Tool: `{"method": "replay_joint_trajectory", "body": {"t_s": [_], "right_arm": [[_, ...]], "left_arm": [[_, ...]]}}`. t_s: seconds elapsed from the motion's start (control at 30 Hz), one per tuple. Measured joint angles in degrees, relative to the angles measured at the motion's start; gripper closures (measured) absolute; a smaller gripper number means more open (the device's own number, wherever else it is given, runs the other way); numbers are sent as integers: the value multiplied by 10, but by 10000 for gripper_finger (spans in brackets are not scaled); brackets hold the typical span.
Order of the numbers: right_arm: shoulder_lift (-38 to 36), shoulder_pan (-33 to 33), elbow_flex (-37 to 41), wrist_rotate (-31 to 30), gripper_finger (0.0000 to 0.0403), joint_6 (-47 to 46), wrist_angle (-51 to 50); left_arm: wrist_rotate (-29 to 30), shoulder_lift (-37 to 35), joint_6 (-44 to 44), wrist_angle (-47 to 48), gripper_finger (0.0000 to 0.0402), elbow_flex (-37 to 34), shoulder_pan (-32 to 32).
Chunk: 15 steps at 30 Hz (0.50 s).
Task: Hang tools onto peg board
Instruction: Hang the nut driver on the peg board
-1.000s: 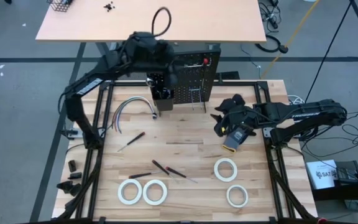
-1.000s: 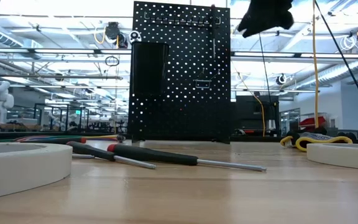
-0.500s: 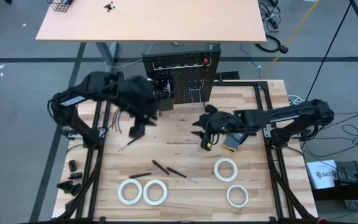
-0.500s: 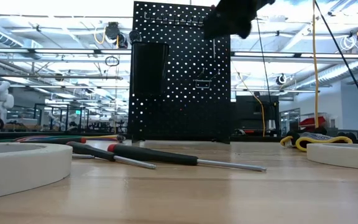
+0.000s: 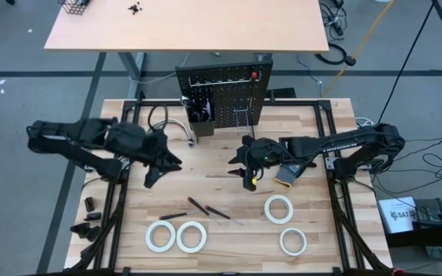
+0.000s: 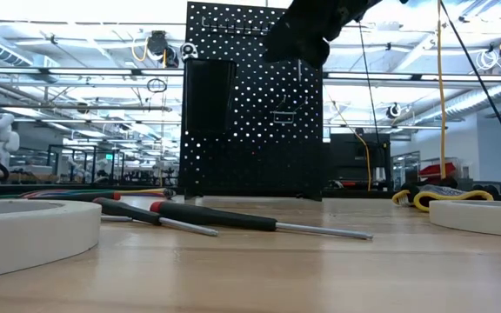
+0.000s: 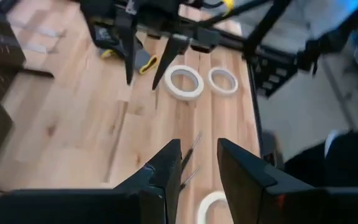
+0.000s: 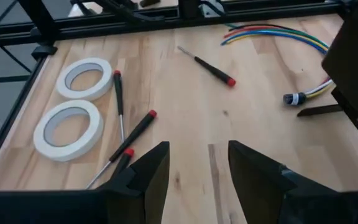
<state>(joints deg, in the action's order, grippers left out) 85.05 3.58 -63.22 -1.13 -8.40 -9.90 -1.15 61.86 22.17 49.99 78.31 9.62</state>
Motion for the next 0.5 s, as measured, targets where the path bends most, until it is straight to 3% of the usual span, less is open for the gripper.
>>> {"method": "replay_joint_trajectory", "body": {"t_s": [0.13, 0.3, 0.5], "right_arm": [[12, 4, 0, 0, 245, 1, 30], [43, 6, 0, -2, 245, 5, 82], [94, 25, 0, -1, 245, -53, 89]], "left_arm": [[13, -59, 73, -134, 294, -152, 22], [15, -80, 118, -318, 294, -308, 69], [15, -80, 108, -380, 294, -420, 107]]}}
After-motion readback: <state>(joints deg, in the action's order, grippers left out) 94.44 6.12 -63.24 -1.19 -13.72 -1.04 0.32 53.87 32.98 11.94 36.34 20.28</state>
